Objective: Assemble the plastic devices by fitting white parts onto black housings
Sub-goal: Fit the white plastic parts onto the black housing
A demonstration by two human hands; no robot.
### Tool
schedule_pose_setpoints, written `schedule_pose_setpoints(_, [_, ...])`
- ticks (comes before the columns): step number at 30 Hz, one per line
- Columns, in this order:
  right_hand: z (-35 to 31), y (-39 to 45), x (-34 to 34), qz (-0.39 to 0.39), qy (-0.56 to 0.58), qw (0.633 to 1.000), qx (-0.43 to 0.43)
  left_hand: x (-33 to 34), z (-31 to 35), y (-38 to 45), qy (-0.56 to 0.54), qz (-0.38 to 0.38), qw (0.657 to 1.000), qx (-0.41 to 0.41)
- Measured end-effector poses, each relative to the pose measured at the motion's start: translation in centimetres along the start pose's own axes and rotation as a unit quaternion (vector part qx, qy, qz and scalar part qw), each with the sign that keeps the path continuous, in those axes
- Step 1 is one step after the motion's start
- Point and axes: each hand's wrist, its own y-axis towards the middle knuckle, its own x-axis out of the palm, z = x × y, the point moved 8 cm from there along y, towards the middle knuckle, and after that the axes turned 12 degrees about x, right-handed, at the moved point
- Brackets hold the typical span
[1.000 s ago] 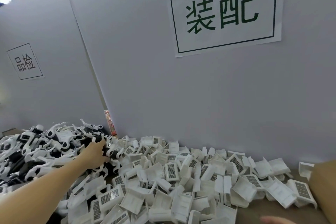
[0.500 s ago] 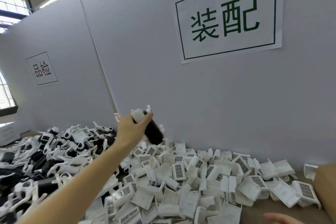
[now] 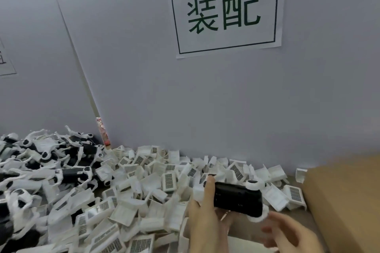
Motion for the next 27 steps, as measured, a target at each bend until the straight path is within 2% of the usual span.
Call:
schedule_pose_setpoints(1, [-0.6, -0.6, 0.7, 0.012, -0.016, 0.999, -0.028, -0.4, -0.3, 0.4, 0.014, 0.003, 1.0, 0.002])
schedule_pose_setpoints(3, [0.5, 0.3, 0.2, 0.045, -0.009, 0.998, -0.036, -1.0, -0.8, 1.2, 0.05, 0.005, 0.999, 0.015])
schedule_pose_setpoints(4, [2.1, 2.0, -0.4, 0.05, -0.044, 0.997, -0.03, -1.2, -0.9, 1.5, 0.078, 0.003, 0.997, 0.024])
schedule_pose_setpoints(7, [3.8, 5.3, -0.3, -0.057, -0.131, 0.989, 0.031, -0.9, -1.2, 1.9, 0.191, -0.023, 0.979, 0.071])
schedule_pose_setpoints(9, [3.9, 5.8, -1.3, -0.069, -0.171, 0.983, 0.019, -0.3, -1.3, 1.9, 0.227, -0.055, 0.967, 0.1])
schedule_pose_setpoints(10, [3.7, 5.9, -1.3, -0.077, -0.219, 0.972, -0.021, -0.2, -1.6, 2.0, 0.233, -0.064, 0.965, 0.106])
schedule_pose_setpoints(12, [3.3, 5.6, 0.4, -0.142, -0.288, 0.943, -0.086, -0.3, -2.6, 2.4, 0.238, -0.067, 0.964, 0.098])
schedule_pose_setpoints(14, [5.1, 6.7, 0.2, -0.2, -0.328, 0.923, -0.009, -0.2, -3.5, 2.5, 0.235, -0.076, 0.965, 0.083])
schedule_pose_setpoints(15, [5.4, 7.4, -0.6, -0.181, -0.324, 0.928, 0.031, -0.2, -4.0, 2.5, 0.221, -0.078, 0.969, 0.072])
schedule_pose_setpoints(18, [5.1, 6.5, -0.7, -0.154, -0.373, 0.913, -0.065, -0.1, -5.2, 2.5, 0.146, -0.084, 0.985, 0.039])
schedule_pose_setpoints(19, [5.4, 5.7, -1.0, -0.153, -0.363, 0.916, -0.069, 0.1, -5.3, 2.4, 0.139, -0.092, 0.985, 0.046])
schedule_pose_setpoints(21, [6.3, 5.3, -1.1, -0.187, -0.346, 0.918, -0.051, 0.3, -5.5, 2.1, 0.155, -0.11, 0.979, 0.067])
schedule_pose_setpoints(23, [7.1, 6.0, -1.0, -0.22, -0.366, 0.904, -0.033, 0.6, -5.3, 1.9, 0.172, -0.129, 0.973, 0.083])
schedule_pose_setpoints(26, [5.9, 5.4, -1.3, -0.172, -0.343, 0.921, -0.07, 0.9, -4.4, 1.6, 0.171, -0.134, 0.97, 0.106])
schedule_pose_setpoints(27, [5.6, 5.0, -0.7, -0.179, -0.331, 0.923, -0.086, 1.0, -4.2, 1.5, 0.176, -0.139, 0.968, 0.113])
